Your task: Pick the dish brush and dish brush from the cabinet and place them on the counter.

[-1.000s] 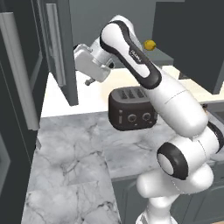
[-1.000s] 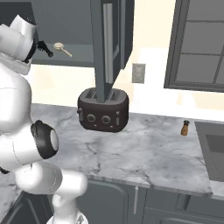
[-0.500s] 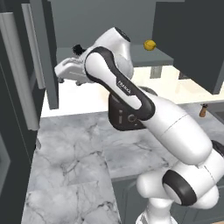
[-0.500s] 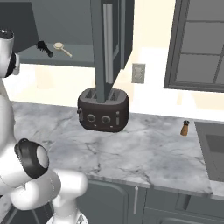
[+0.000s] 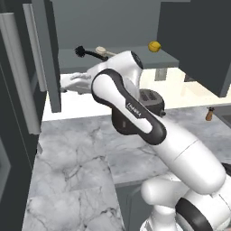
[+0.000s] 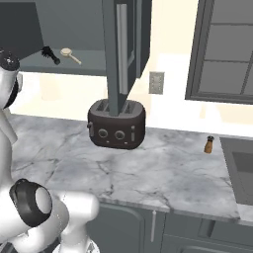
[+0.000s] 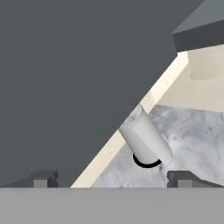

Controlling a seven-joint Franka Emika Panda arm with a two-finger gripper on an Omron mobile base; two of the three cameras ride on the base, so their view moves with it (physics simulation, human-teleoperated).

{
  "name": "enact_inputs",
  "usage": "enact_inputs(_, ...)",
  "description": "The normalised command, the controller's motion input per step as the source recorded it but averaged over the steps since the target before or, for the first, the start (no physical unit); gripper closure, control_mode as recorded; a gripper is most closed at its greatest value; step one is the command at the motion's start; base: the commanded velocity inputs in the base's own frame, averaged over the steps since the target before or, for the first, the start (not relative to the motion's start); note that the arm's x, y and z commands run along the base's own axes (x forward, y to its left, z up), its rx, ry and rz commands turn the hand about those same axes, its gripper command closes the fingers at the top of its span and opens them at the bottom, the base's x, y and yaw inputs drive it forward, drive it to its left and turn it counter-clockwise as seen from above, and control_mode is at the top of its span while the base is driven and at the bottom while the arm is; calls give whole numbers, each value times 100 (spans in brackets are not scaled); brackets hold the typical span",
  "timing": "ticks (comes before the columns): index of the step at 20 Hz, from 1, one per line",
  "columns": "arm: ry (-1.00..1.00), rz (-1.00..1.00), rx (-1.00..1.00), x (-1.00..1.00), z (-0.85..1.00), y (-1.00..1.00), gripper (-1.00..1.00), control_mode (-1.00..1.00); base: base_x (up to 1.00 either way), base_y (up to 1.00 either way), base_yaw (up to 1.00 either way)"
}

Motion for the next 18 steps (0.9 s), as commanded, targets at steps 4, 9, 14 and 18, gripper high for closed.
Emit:
enact_inputs(4,-11,1,21,-46,7,-54,-100,-100,0,0,0)
enact_inputs(9,-6,-1,21,-35,32,-49,-100,-100,0,0,0)
enact_inputs(14,4,-6,7,-14,61,-25,-100,-100,0,0,0)
enact_inputs(18,14,-10,-5,0,52,-9,-100,-100,0,0,0)
